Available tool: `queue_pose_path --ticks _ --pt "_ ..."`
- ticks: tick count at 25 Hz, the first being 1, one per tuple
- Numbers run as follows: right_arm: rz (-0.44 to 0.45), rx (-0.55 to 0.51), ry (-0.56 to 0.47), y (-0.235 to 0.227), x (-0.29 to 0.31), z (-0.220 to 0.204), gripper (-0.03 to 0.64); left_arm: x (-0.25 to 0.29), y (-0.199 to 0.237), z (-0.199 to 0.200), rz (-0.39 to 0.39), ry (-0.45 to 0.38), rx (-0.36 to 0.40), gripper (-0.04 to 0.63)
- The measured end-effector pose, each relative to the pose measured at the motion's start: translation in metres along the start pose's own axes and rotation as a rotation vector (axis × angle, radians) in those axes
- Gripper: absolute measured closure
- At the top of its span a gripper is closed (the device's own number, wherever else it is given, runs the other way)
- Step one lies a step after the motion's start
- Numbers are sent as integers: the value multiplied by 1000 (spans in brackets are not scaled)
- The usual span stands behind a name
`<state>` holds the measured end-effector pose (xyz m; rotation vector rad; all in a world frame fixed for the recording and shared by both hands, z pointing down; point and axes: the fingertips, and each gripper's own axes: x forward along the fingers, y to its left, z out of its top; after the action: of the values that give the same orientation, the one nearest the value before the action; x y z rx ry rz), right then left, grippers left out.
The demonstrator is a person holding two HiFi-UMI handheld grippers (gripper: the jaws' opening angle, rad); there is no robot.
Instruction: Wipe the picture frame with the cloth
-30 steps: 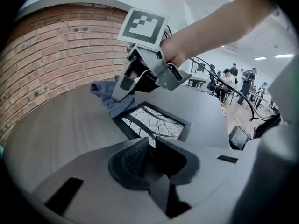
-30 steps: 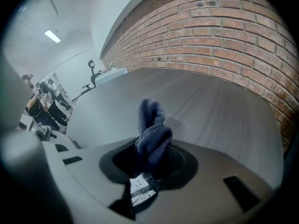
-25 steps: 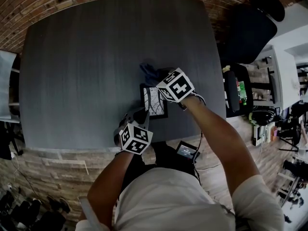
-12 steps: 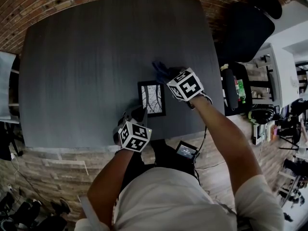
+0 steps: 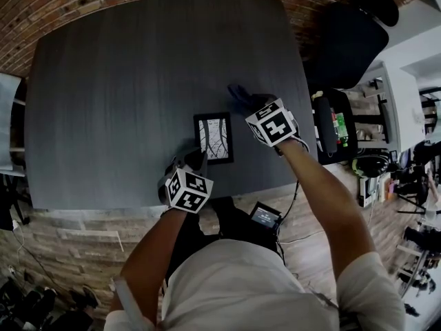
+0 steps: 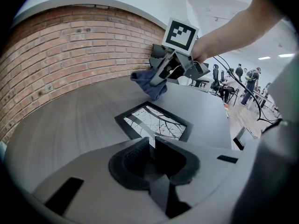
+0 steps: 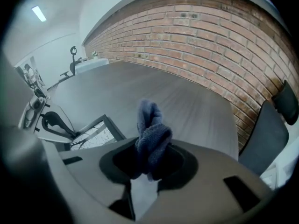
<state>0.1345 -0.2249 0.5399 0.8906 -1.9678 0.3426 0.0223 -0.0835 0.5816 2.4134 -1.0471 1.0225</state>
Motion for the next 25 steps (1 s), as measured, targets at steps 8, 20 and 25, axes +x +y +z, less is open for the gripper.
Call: queue_pose_path --ticks 8,20,25 --pt "56 -51 -70 38 -5 38 515 -15 -5 -4 35 -32 -17 400" --pt "165 -260 -72 121 21 92 515 -14 -10 -28 30 16 -86 337" --pt "173 -346 -42 136 35 104 515 -12 -8 -27 29 5 -107 334"
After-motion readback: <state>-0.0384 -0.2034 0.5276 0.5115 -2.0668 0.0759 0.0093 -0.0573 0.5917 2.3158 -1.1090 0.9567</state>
